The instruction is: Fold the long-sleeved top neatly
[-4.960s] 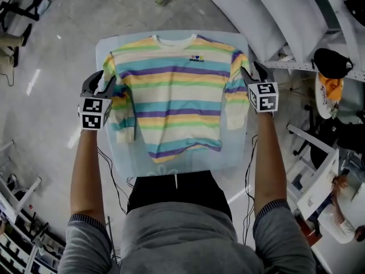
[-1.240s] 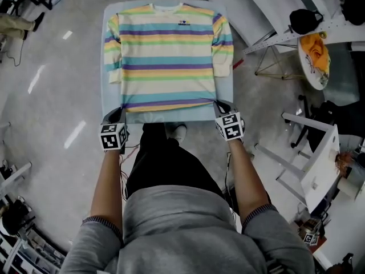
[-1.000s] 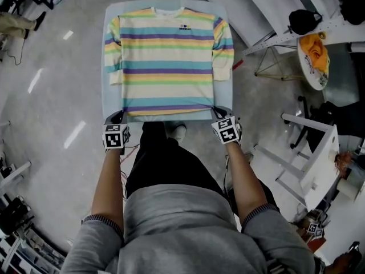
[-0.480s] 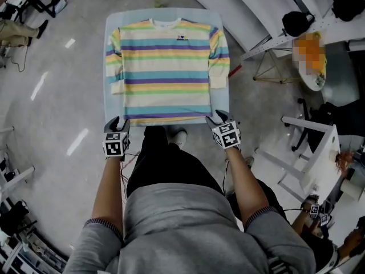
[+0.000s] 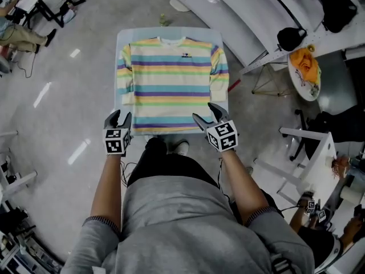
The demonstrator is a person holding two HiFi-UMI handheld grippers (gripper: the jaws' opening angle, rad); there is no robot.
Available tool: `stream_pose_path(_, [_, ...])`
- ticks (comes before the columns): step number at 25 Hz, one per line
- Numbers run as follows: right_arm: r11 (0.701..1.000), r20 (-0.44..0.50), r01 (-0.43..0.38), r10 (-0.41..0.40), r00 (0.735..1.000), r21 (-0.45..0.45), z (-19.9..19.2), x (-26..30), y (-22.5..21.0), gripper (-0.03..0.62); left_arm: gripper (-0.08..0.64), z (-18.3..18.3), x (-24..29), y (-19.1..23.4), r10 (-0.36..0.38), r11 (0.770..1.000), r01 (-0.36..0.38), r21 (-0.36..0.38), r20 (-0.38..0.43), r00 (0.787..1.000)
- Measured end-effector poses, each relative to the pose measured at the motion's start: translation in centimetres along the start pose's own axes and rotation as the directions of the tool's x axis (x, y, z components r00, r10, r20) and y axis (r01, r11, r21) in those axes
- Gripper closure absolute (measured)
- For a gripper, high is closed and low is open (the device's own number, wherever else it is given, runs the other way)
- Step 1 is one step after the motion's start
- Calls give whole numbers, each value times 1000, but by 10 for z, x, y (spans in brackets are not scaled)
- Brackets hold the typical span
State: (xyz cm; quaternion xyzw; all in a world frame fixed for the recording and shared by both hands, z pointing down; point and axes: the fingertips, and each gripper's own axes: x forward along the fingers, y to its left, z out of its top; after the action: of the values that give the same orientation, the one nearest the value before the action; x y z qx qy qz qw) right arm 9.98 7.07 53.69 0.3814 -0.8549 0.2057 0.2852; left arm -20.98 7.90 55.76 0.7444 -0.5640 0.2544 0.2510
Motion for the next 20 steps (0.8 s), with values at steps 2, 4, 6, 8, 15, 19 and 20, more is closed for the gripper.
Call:
stream_pose_path(2, [1000,31,-19,20,999,-23,28,7,12,262,356,14,1,2,-17,1000,17,7,14,1000])
stream_pose_path(4, [999,53,-38,40,998,-39,53,16,23,261,356,25,3,2,-37,999,37,12,30,999])
stream_pose_path(6, [997,67,-56,59,996,-49,74,26,37,261,357,34,4,3,-54,998,53,25,40,998])
stream_pose_path(8, [995,73,-73,78,994,-67,92,40,50,261,357,39,7,8,-66,997,65,33,32,997])
stream_pose_path(15, [988,44,-118,123,991,-98,114,85,84,261,359,11,38,39,-57,998,56,-24,-41,998])
stream_pose_path(19, [988,21,-127,129,991,-83,112,106,90,261,359,-10,60,49,-71,995,65,-69,-92,993])
stream_pose_path(20, [989,15,-128,130,991,-76,110,111,91,261,359,-16,66,50,-76,995,69,-72,-104,992])
